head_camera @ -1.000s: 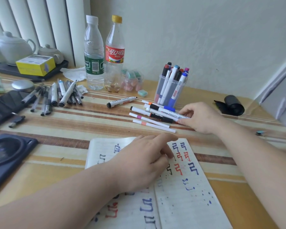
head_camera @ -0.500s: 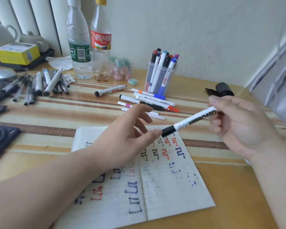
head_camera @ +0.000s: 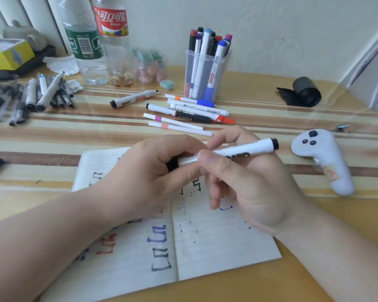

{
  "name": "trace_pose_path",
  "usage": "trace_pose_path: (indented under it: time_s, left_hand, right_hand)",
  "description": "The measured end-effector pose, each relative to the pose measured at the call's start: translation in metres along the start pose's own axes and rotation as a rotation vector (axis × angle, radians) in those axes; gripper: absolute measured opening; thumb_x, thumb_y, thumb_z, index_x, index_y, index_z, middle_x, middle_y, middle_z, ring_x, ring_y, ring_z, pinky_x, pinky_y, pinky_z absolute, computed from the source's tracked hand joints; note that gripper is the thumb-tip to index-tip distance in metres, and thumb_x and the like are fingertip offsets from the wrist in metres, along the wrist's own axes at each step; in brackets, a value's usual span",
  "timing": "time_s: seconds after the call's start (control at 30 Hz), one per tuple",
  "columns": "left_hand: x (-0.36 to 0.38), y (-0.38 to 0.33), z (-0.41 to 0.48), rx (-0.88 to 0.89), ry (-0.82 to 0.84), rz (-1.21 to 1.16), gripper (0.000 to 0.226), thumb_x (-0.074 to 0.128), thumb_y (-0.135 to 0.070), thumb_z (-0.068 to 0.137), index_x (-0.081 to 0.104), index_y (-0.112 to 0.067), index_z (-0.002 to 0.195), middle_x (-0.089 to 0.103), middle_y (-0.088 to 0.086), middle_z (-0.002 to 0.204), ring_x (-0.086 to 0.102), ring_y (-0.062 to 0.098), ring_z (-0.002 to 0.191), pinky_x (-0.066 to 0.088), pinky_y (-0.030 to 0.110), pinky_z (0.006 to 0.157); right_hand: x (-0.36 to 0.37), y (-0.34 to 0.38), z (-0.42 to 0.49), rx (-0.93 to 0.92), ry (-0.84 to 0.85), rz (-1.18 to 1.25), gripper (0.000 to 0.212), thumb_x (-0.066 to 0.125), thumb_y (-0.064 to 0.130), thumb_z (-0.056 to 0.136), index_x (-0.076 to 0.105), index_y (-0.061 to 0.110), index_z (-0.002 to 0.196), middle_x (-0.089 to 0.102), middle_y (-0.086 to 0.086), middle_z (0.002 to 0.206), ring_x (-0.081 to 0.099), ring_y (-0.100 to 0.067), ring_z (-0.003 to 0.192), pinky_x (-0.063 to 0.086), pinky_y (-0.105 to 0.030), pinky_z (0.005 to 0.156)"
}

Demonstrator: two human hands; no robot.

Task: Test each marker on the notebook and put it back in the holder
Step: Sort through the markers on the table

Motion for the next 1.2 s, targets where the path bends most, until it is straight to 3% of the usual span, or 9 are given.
trace_pose_path:
  time_s: [0.13,0.27,0.4,0.57,0.67,0.77,0.87,1.03,1.2]
  left_hand:
    - [-0.002,0.005,0.001,-0.108,0.029,0.004,0.027,0.056,-0.049,0.097,0.069,-0.027,0.106,0.067,-0.001,0.074,0.061,0.015,0.063,0.05,0.031,0.061]
    - [-0.002,-0.001,-0.001,-0.069,0.02,0.128,0.029,0.046,-0.049,0.1,0.055,-0.025,0.086,0.054,-0.011,0.07,0.049,0.005,0.061,0.035,0.01,0.056]
    - [-0.002,-0.011,-0.003,0.023,0.062,0.174,0.044,0.032,-0.047,0.106,0.049,-0.019,0.077,0.045,-0.014,0.064,0.046,0.001,0.062,0.033,0.006,0.059]
    - [0.0,-0.028,0.001,0.103,0.133,0.048,0.042,0.027,-0.033,0.11,0.039,-0.047,0.073,0.046,-0.028,0.061,0.038,-0.003,0.054,0.029,0.003,0.057]
    - [-0.007,-0.017,0.0,-0.063,0.11,-0.102,0.052,0.029,-0.044,0.106,0.039,-0.019,0.062,0.035,-0.002,0.056,0.034,0.015,0.052,0.034,0.028,0.052]
    - [-0.016,-0.009,0.002,-0.124,0.017,-0.241,0.057,0.029,-0.044,0.105,0.04,-0.006,0.063,0.034,0.003,0.057,0.04,0.02,0.052,0.038,0.03,0.054]
    - [-0.007,-0.012,0.0,-0.149,0.163,-0.135,0.066,0.027,-0.043,0.11,0.073,-0.006,0.08,0.052,-0.017,0.062,0.054,0.0,0.059,0.038,0.007,0.062]
    - [-0.003,-0.012,-0.002,-0.16,0.243,-0.136,0.059,0.026,-0.037,0.105,0.079,-0.011,0.1,0.056,-0.038,0.069,0.057,-0.016,0.071,0.037,-0.001,0.069]
    - [0.0,-0.01,-0.003,-0.234,0.22,-0.218,0.055,0.028,-0.033,0.105,0.078,-0.014,0.092,0.061,-0.03,0.066,0.058,-0.01,0.062,0.039,0.0,0.061]
  right_hand:
    - [-0.006,0.004,0.002,-0.075,-0.094,0.081,0.009,0.066,0.021,0.089,0.068,0.018,0.081,0.053,-0.015,0.058,0.05,-0.026,0.048,0.046,-0.033,0.047]
    - [-0.007,0.006,0.001,-0.072,-0.135,0.156,0.017,0.064,0.017,0.088,0.063,0.018,0.071,0.044,-0.008,0.052,0.044,-0.024,0.046,0.045,-0.033,0.049]
    - [0.001,0.005,-0.001,-0.025,-0.043,0.215,0.02,0.062,0.015,0.088,0.051,0.007,0.072,0.04,-0.013,0.052,0.043,-0.025,0.048,0.05,-0.036,0.05]
    - [0.001,0.011,-0.003,-0.114,0.005,0.204,0.031,0.053,0.006,0.09,0.035,0.002,0.064,0.038,-0.014,0.046,0.041,-0.023,0.041,0.051,-0.038,0.048]
    - [-0.018,0.027,0.003,-0.134,-0.142,0.262,0.035,0.057,0.008,0.081,0.033,0.01,0.056,0.029,-0.005,0.041,0.033,-0.016,0.033,0.046,-0.026,0.042]
    - [-0.051,0.044,0.008,-0.153,-0.276,0.32,0.035,0.053,0.02,0.071,0.018,0.015,0.065,0.026,0.004,0.04,0.03,-0.011,0.032,0.039,-0.018,0.04]
    - [-0.052,0.037,0.004,-0.141,-0.062,0.269,0.027,0.056,0.02,0.074,0.038,0.01,0.058,0.037,-0.001,0.043,0.039,-0.017,0.036,0.049,-0.027,0.047]
    - [-0.027,0.016,-0.003,0.024,0.511,0.176,0.026,0.069,0.022,0.092,0.069,-0.003,0.089,0.067,-0.018,0.068,0.066,-0.031,0.059,0.058,-0.037,0.063]
    - [-0.029,-0.002,-0.007,0.229,0.413,0.019,0.032,0.085,0.027,0.078,0.076,0.002,0.096,0.07,-0.025,0.085,0.071,-0.033,0.077,0.06,-0.054,0.078]
Point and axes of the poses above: each hand's wrist, its own z-axis towards the middle knuckle, its own x-axis out of the palm, y = z × x, the point moved 3 cm from there along z, towards the middle knuckle
